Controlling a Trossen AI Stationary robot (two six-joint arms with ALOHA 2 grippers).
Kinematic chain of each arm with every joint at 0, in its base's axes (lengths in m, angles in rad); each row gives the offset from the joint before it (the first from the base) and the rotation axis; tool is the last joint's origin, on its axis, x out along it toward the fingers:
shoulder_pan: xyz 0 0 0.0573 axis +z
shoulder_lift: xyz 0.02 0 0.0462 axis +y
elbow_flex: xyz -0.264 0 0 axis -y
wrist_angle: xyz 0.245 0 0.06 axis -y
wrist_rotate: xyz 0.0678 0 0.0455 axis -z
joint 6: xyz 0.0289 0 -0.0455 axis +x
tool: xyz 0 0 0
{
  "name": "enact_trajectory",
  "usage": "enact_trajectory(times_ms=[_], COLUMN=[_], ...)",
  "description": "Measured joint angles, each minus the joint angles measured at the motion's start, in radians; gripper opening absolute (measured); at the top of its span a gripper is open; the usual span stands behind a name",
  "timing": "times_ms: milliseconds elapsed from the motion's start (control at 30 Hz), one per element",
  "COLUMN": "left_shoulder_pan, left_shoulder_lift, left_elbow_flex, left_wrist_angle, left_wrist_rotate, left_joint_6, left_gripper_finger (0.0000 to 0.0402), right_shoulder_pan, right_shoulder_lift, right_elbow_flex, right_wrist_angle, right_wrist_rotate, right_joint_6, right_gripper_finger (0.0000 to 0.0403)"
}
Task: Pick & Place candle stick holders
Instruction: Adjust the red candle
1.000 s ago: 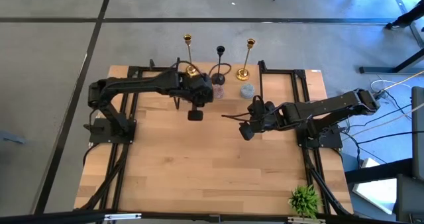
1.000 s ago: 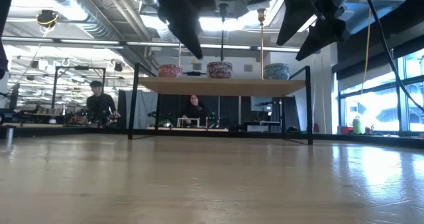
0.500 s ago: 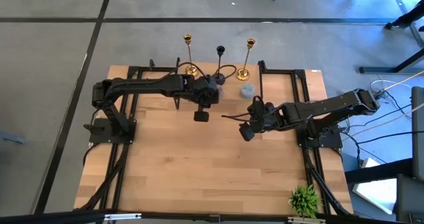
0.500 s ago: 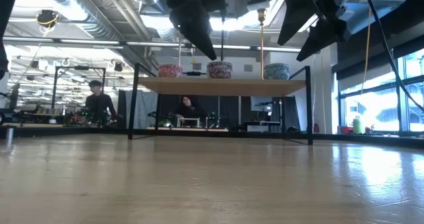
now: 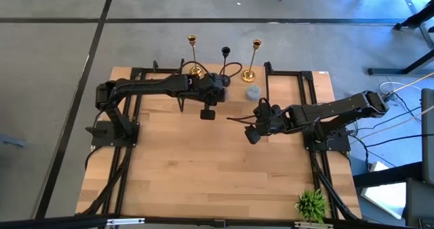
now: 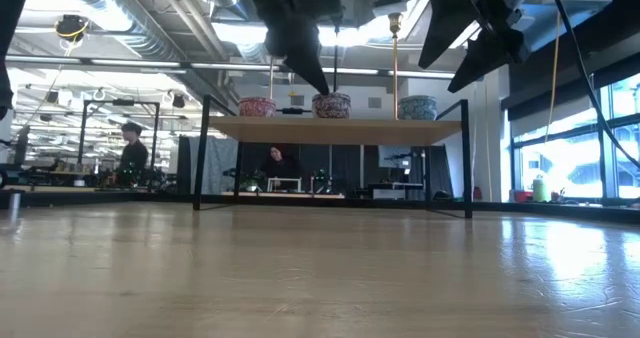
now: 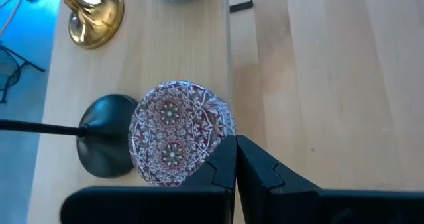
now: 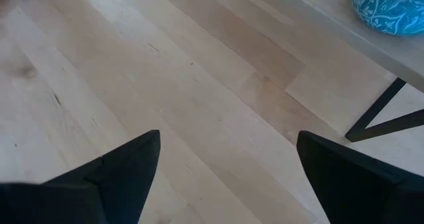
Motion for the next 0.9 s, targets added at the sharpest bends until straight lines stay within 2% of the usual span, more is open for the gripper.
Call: enact_trajectory(times_ms=[900], left_shoulder_pan=[0.003], left_shoulder_lift=[0.029], left_elbow_flex=[0.0], left_wrist_angle=[0.007], left_wrist_rotate=[-0.061], left_joint_6=[0.0], left_gripper_finger=[0.0002], right_shoulder_pan=[0.0], right_shoulder_lift=[0.0], right_elbow_flex=[0.0], right_wrist_angle=[0.001], right_wrist_rotate=[0.003], right_joint_6=[0.011], right_gripper_finger=[0.0358])
